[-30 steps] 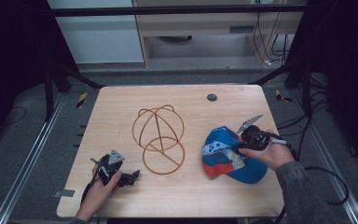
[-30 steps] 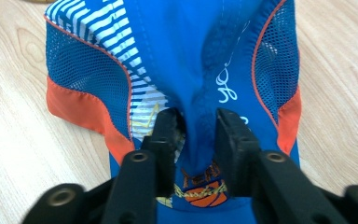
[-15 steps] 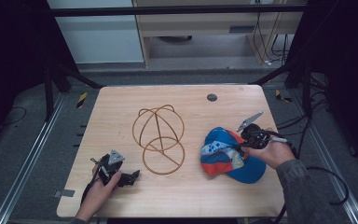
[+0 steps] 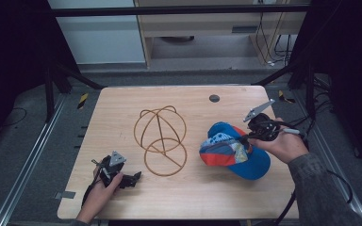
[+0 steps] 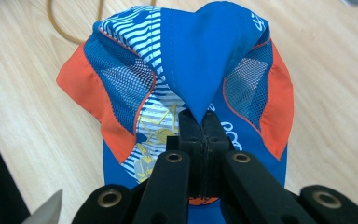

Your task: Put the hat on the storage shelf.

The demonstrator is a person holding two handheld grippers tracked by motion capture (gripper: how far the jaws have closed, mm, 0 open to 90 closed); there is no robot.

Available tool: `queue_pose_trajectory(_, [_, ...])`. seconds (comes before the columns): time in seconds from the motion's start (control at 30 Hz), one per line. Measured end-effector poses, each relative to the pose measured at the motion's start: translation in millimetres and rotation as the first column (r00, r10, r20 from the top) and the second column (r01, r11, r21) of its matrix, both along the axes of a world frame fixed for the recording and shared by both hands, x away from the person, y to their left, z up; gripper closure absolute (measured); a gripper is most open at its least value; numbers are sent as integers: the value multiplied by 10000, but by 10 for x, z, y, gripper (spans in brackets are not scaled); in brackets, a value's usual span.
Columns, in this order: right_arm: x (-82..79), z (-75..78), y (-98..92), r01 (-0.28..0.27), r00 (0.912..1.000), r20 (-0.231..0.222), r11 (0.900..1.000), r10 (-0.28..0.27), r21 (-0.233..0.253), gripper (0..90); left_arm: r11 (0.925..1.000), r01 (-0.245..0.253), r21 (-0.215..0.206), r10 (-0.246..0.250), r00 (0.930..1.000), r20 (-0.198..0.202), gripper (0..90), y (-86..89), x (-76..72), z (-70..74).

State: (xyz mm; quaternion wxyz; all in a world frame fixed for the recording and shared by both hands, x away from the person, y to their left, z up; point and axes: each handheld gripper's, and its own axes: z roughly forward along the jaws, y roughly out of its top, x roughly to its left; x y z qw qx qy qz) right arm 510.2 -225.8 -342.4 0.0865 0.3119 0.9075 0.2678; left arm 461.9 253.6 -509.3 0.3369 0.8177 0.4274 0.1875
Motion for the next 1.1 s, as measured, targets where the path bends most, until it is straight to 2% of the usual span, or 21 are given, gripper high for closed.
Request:
queue_pose_trajectory(0.07, [-15,124,27,-134,9997,194,9999,132,73,900,10000,-11,-6,11,10000,-9,0,-1,-1,0])
queue_pose_trajectory(0.43, [-73,507,123,-399,9964,757,9991,385,174,900,10000,-7,-2,7,10000,-5,0,0,-1,0])
queue_pose_trajectory(0.8, [-95,901,195,-599,9869,1518,9976,540,344,900,10000,-9,-12,9,10000,17,0,-1,0,0])
queue_pose_trajectory(1.1, [-105,1147,281,-748,9786,1967,9952,610,631,900,10000,-3,-1,3,10000,2,0,0,0,1])
